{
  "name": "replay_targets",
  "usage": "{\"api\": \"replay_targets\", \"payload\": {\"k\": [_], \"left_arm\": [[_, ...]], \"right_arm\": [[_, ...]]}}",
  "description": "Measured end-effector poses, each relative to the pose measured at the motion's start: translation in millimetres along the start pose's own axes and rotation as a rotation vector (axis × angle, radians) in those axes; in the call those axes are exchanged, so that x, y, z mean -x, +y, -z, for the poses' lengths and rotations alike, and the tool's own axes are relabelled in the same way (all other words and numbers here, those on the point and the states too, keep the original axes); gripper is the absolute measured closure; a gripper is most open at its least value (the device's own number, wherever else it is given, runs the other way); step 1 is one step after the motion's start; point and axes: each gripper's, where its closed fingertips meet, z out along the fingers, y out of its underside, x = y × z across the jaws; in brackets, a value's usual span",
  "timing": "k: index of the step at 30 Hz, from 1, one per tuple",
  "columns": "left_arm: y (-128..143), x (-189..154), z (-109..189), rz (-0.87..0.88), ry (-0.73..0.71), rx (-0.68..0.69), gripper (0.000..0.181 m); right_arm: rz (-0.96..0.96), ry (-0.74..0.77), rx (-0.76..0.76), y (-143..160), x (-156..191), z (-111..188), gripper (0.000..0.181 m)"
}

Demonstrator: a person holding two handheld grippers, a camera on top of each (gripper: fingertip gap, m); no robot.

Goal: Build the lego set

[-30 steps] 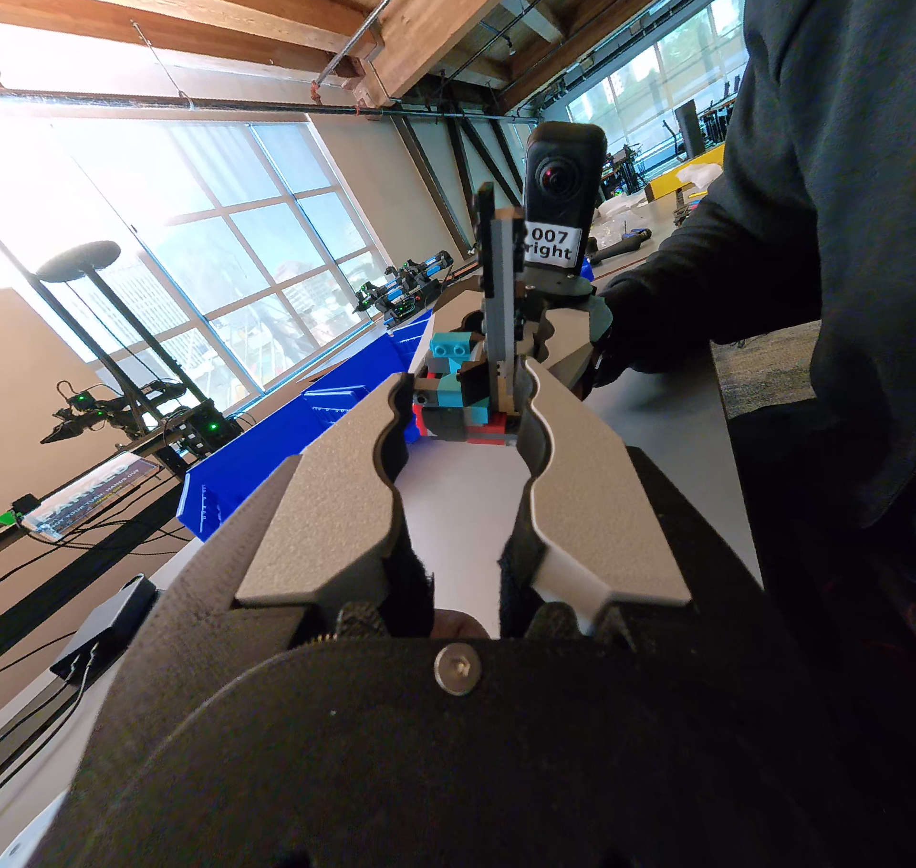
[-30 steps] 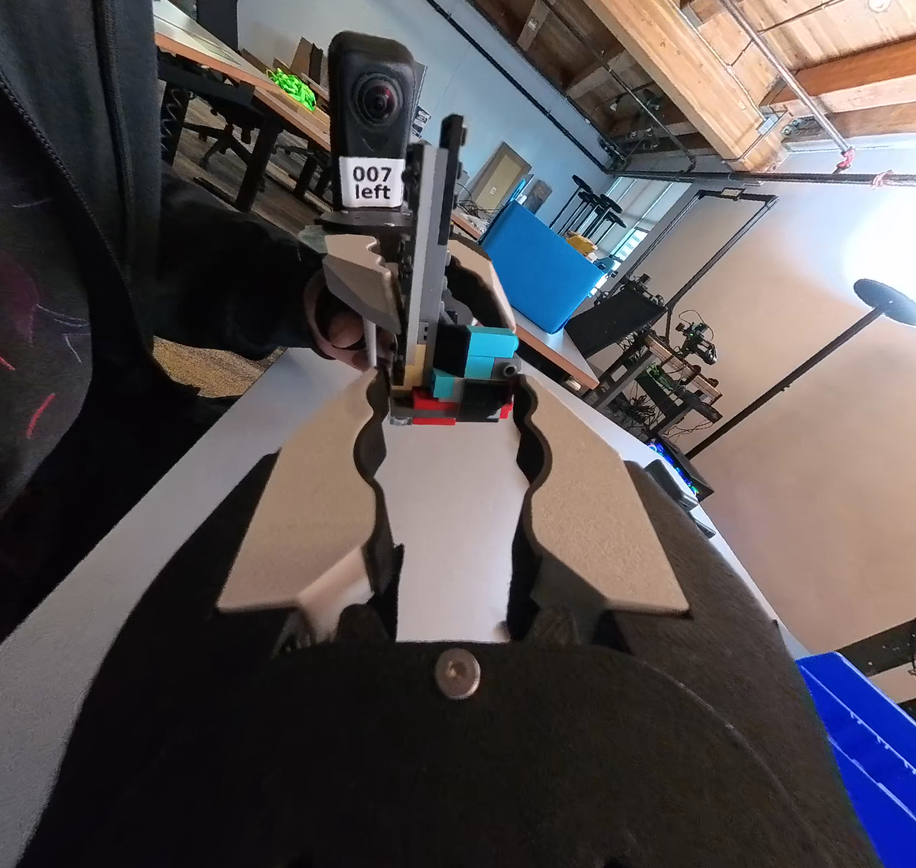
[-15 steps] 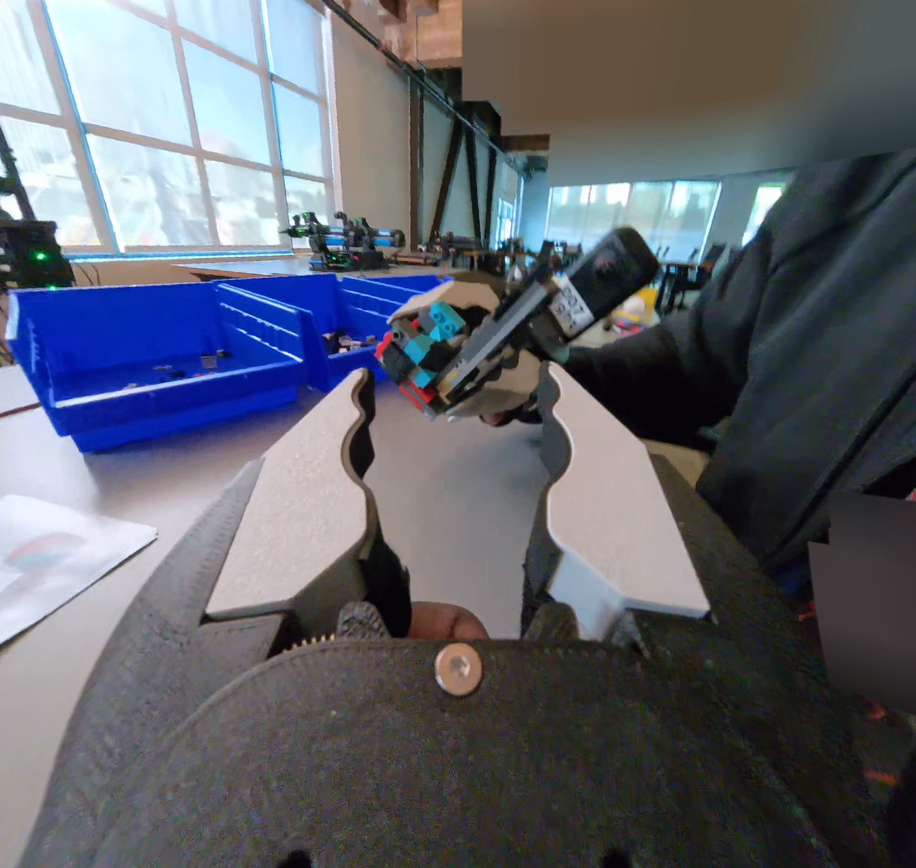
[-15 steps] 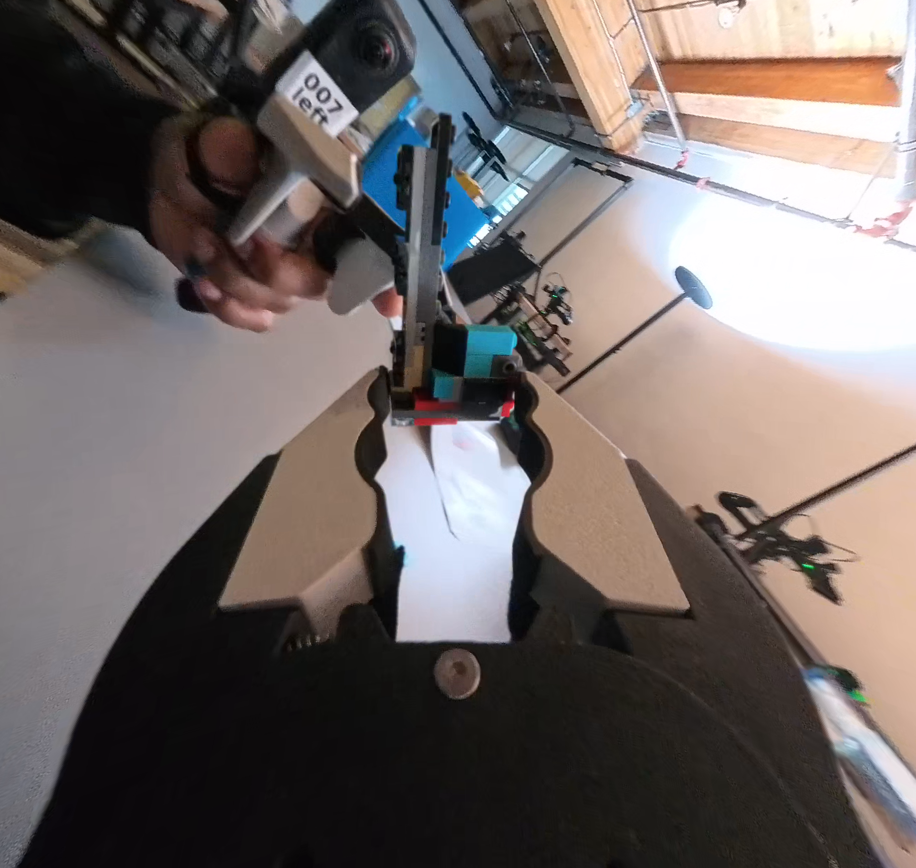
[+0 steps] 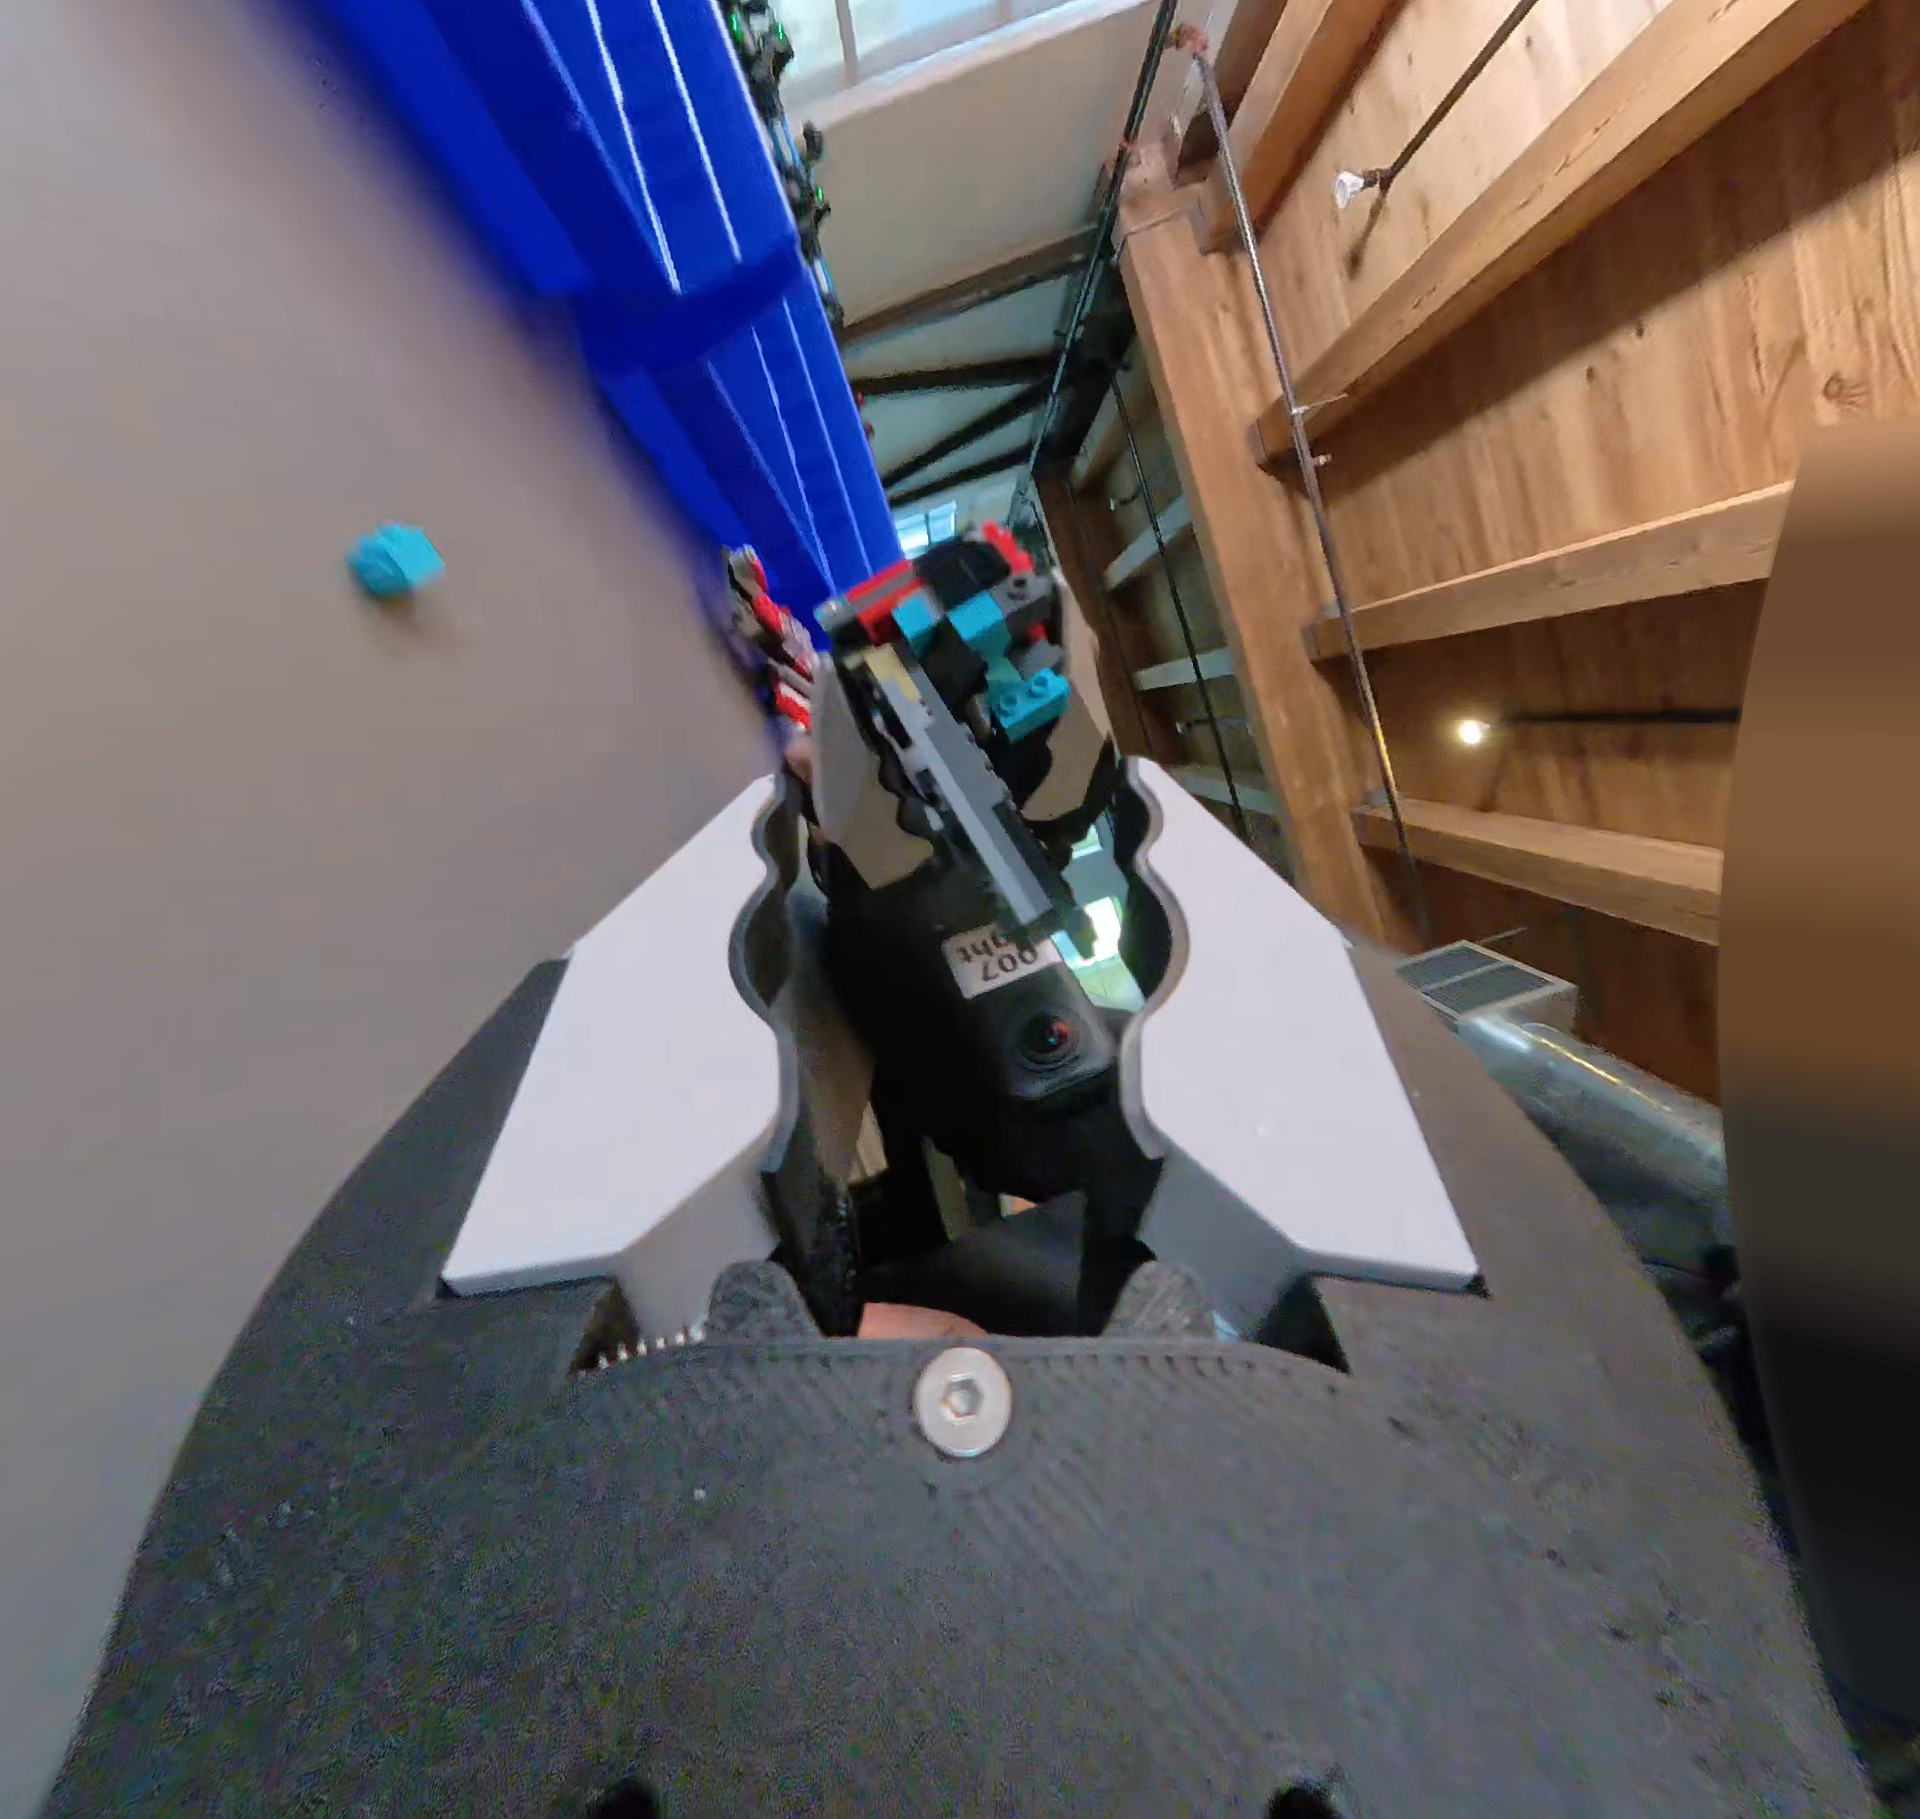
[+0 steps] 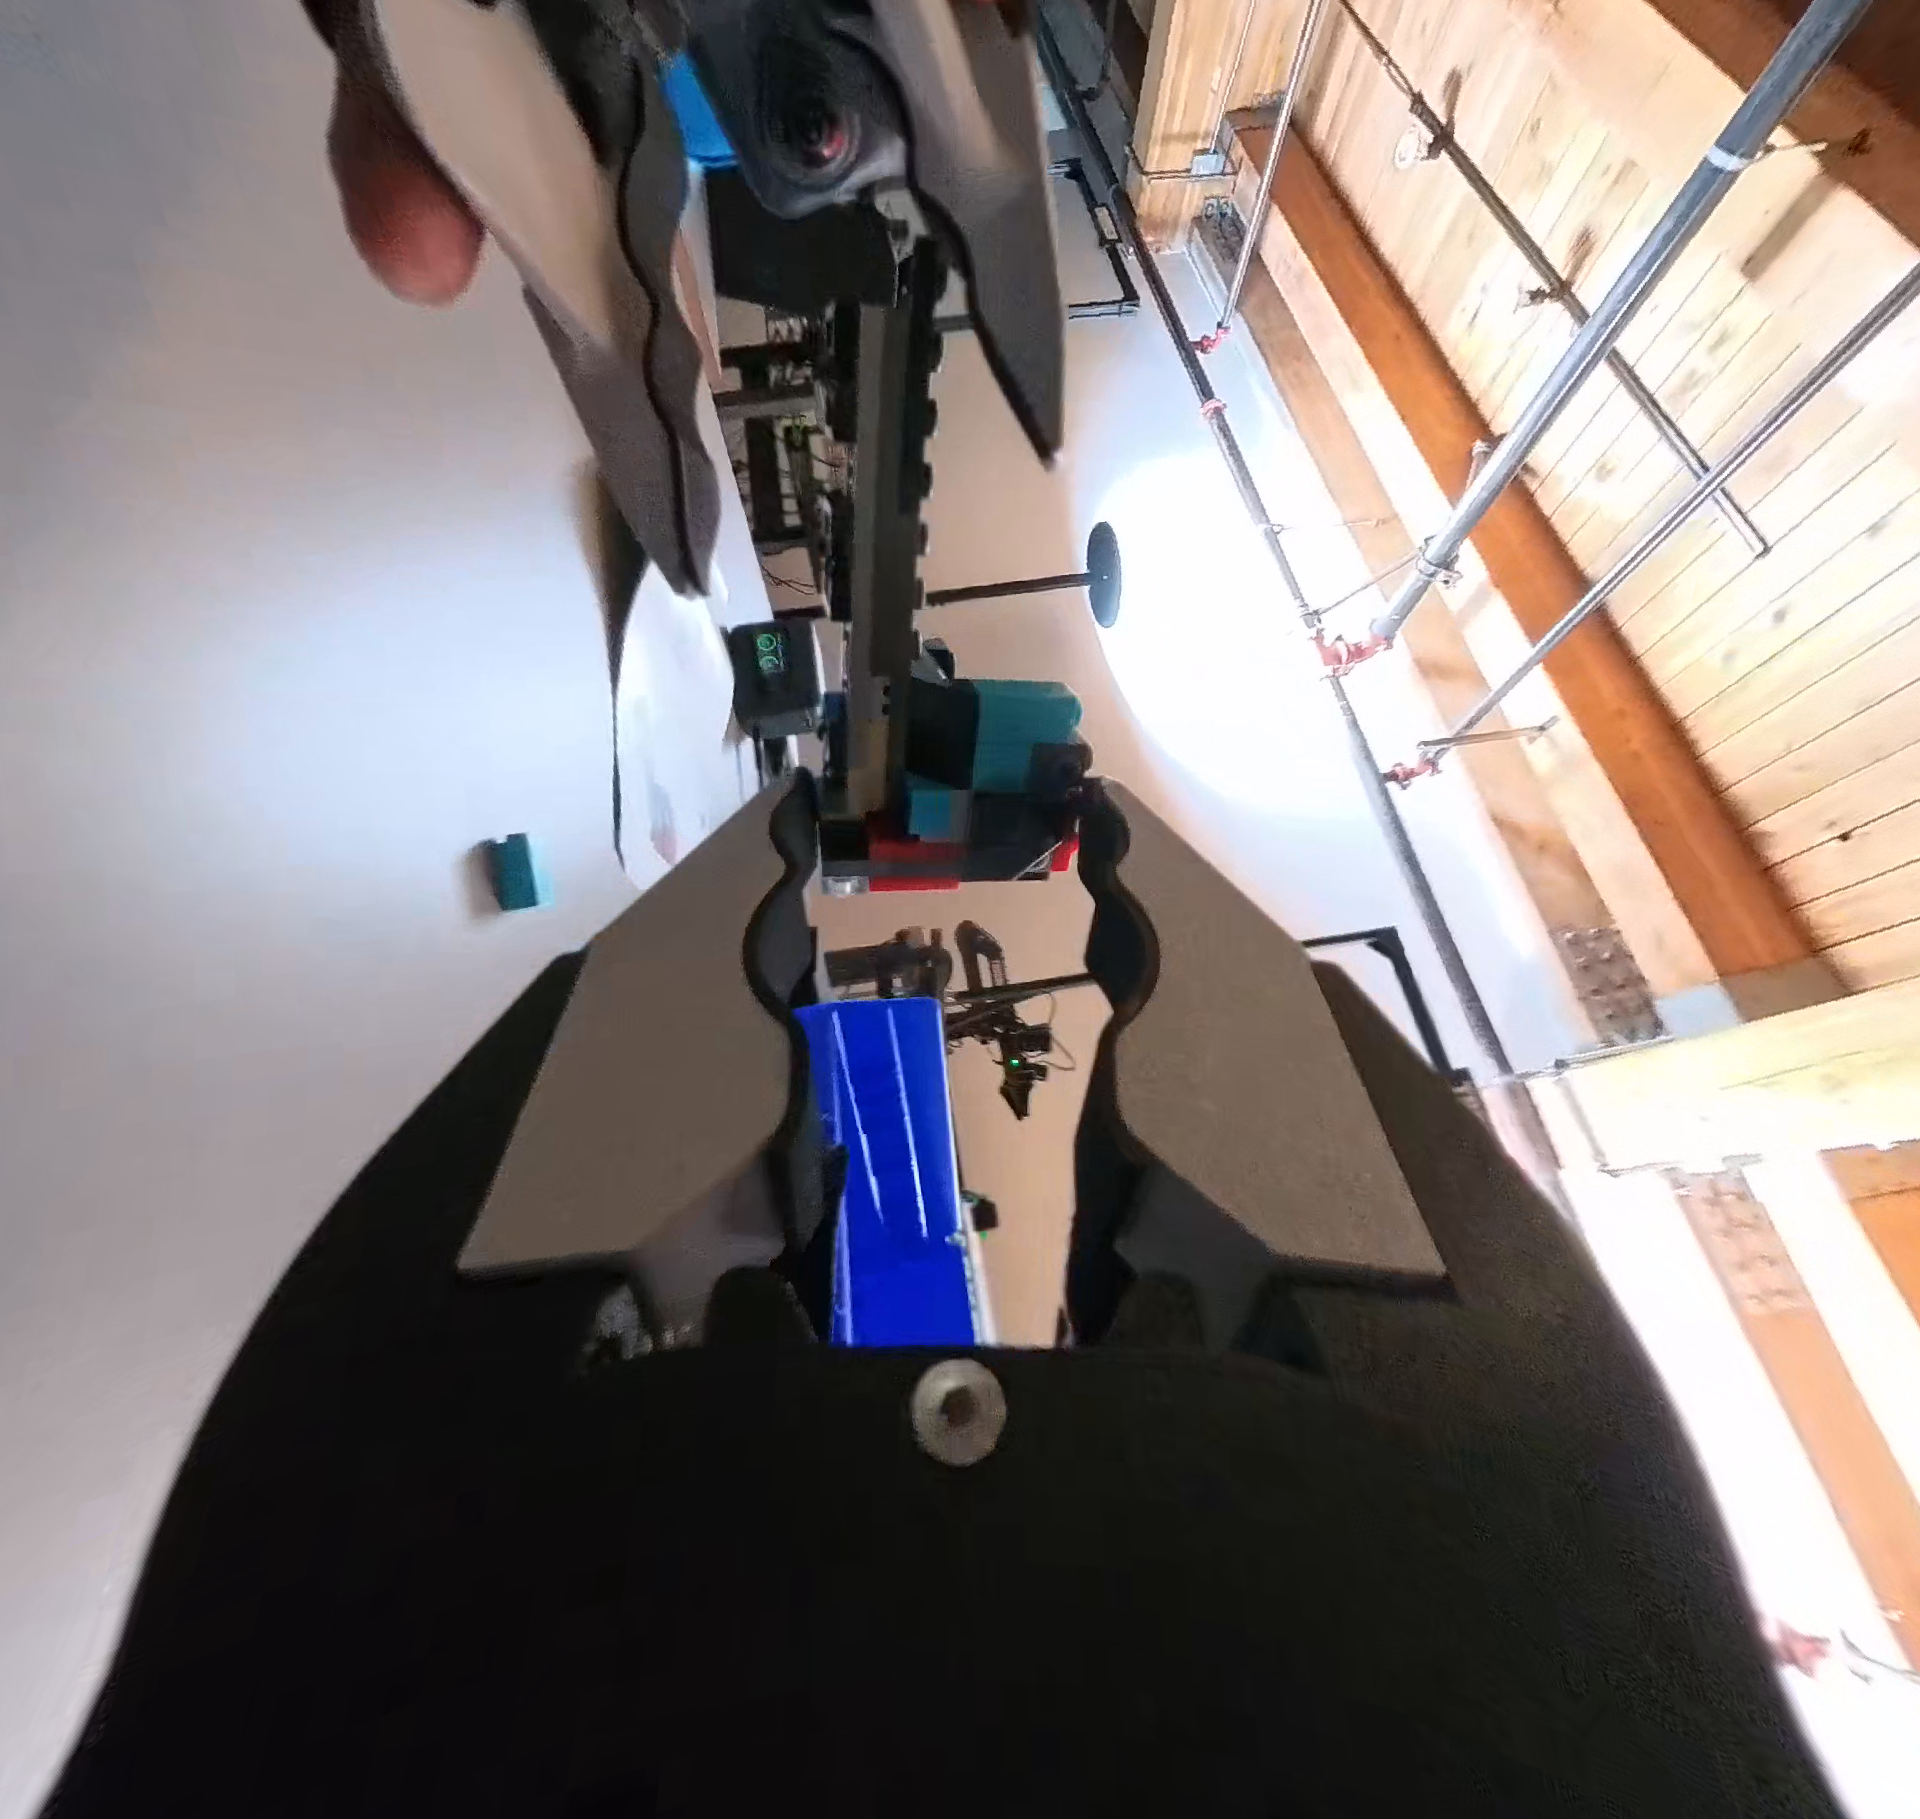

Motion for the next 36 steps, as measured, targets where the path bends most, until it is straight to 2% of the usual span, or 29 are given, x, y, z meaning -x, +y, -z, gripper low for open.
{"api": "replay_targets", "payload": {"k": [5,9,12,27,30,34,36], "left_arm": [[14,2,-12,0.037,-0.006,0.03,0.128],[7,10,-11,0.074,-0.018,-0.034,0.152],[5,15,-11,0.083,-0.039,-0.073,0.163],[-13,32,4,0.127,-0.098,-0.184,0.166],[-25,37,17,0.103,-0.134,-0.226,0.166],[-45,41,40,0.044,-0.193,-0.291,0.165],[-51,42,47,0.028,-0.205,-0.31,0.165]], "right_arm": [[0.076,0.02,0.03,4,3,-2,0.13],[0.136,0.036,0.049,4,5,-3,0.13],[0.171,0.031,0.065,5,9,-5,0.13],[0.071,-0.037,0.109,6,20,-13,0.125],[-0.11,-0.094,0.134,16,19,-15,0.131],[-0.597,-0.346,0.174,30,32,-19,0.147],[-0.771,-0.465,0.219,37,37,-25,0.153]]}}
